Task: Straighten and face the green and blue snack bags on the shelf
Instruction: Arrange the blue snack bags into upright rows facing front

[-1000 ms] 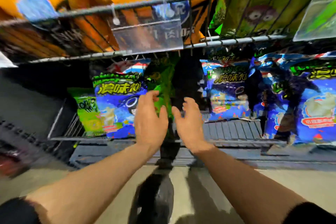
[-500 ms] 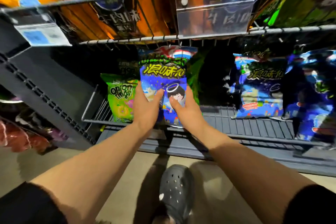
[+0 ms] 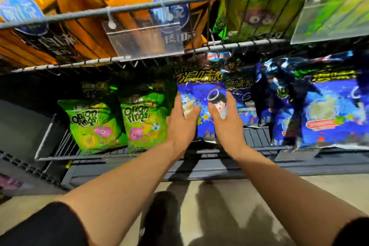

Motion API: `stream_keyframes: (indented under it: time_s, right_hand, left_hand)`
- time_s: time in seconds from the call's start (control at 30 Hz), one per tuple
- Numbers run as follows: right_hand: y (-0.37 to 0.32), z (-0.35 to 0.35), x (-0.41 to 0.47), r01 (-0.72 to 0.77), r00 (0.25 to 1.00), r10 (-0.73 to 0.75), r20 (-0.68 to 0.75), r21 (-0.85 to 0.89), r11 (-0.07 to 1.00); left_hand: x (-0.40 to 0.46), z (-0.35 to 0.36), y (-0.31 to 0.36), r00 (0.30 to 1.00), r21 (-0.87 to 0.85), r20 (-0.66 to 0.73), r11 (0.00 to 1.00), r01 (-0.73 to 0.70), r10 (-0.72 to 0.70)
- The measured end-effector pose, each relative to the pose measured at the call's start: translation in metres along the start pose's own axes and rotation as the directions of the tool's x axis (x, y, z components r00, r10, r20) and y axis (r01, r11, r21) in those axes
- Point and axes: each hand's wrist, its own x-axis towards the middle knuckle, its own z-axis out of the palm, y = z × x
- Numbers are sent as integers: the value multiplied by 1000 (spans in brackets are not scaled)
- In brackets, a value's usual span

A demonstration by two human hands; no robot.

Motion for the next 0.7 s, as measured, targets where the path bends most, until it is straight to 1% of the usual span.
stream_keyframes:
  time_s: [0.17, 0.23, 0.3, 0.4, 0.5, 0.57, 0.63, 0.7]
  right_hand:
    - [24, -52, 20, -24, 997, 18, -78, -83, 996]
    - [30, -68, 27, -66, 994, 56, -95, -110, 992]
    - [40, -77, 36, -124, 991, 110, -82, -189, 974]
    - [54, -83, 44, -250, 965, 261, -24, -387, 888]
    - [64, -84, 48, -323, 926, 377, 3, -511, 796]
    - [65, -86, 50, -328, 918, 397, 8, -546, 771]
    - [63, -88, 47, -317, 922, 387, 0, -572, 756]
    - [62, -89, 40, -270, 946, 324, -19, -601, 752]
  left_hand:
    - [-4, 63, 5, 989, -49, 138, 997, 58, -51]
    - [-1, 83, -1, 980, -62, 176, 993, 104, -91]
    - [3, 99, -11, 969, -50, 209, 988, 146, -133]
    - [4, 112, -25, 948, -2, 265, 983, 182, -175]
    - [-1, 116, -26, 927, 96, 330, 983, 157, -180]
    - [1, 118, -26, 918, 137, 363, 983, 119, -161]
    - [5, 114, -28, 915, 177, 362, 977, 121, -178]
    - [9, 107, -32, 904, 166, 382, 976, 138, -192]
